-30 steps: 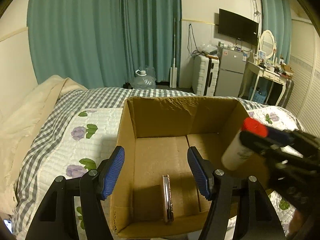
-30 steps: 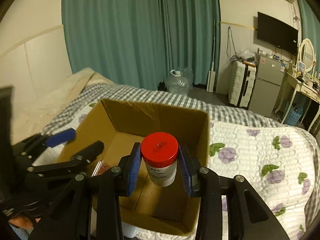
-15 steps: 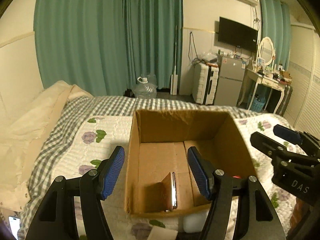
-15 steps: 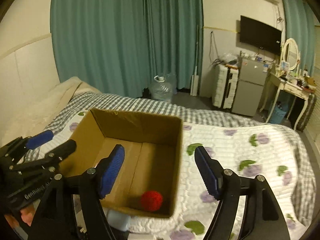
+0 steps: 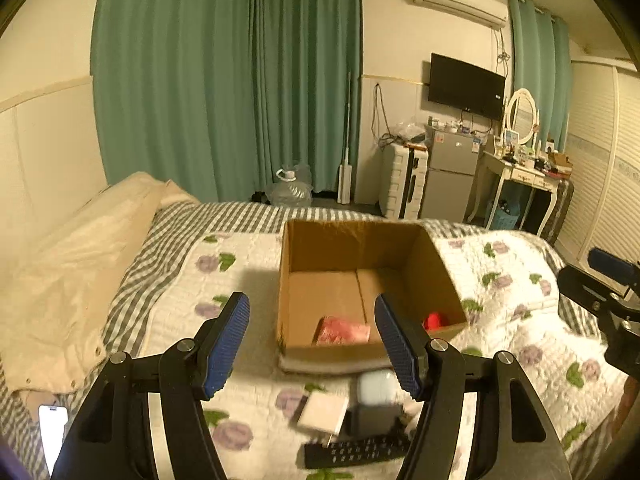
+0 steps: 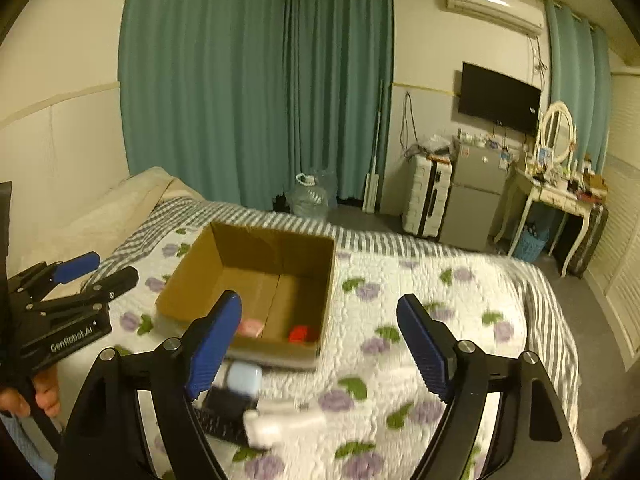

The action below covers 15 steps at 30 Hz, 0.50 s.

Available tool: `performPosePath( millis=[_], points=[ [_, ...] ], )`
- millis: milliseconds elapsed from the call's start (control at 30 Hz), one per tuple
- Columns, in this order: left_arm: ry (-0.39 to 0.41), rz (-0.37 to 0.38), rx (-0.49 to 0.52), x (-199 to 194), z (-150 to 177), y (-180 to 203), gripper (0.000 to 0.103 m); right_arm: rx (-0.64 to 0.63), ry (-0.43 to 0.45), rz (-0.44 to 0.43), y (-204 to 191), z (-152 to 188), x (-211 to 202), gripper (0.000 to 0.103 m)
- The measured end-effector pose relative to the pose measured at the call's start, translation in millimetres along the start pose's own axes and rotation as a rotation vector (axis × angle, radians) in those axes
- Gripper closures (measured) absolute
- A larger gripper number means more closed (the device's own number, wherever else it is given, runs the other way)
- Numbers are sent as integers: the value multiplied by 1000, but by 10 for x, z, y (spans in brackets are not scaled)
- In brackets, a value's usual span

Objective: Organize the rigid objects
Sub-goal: 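Grasp the white charger with the left gripper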

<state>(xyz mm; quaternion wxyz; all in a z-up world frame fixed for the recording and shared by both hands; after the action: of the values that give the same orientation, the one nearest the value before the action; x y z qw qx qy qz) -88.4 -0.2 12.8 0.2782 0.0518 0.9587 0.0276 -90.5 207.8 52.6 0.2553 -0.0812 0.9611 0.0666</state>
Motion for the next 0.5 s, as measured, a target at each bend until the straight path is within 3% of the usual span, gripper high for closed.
performPosePath(
  millis=[233,500],
  points=[
    [-80,-25,-22,173,490,-98,35,18,-109,5,15,543,210,23],
    [-237,-32,5,605,1127,-119,35,-9,-203,-11,-98,967,568,23]
  ],
)
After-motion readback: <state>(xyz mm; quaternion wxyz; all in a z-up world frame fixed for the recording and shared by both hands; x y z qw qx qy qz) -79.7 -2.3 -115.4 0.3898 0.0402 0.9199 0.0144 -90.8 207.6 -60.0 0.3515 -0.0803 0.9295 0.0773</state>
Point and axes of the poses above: each gripper's, at about its wrist camera, not at the fingertips, and x roughly the way its jaws point, y to its right, z to its underside, the point moved 4 cm from there along x, roughly the way its jaws point, and after that the axes turned 8 degrees about z, right-handed, at the moved point
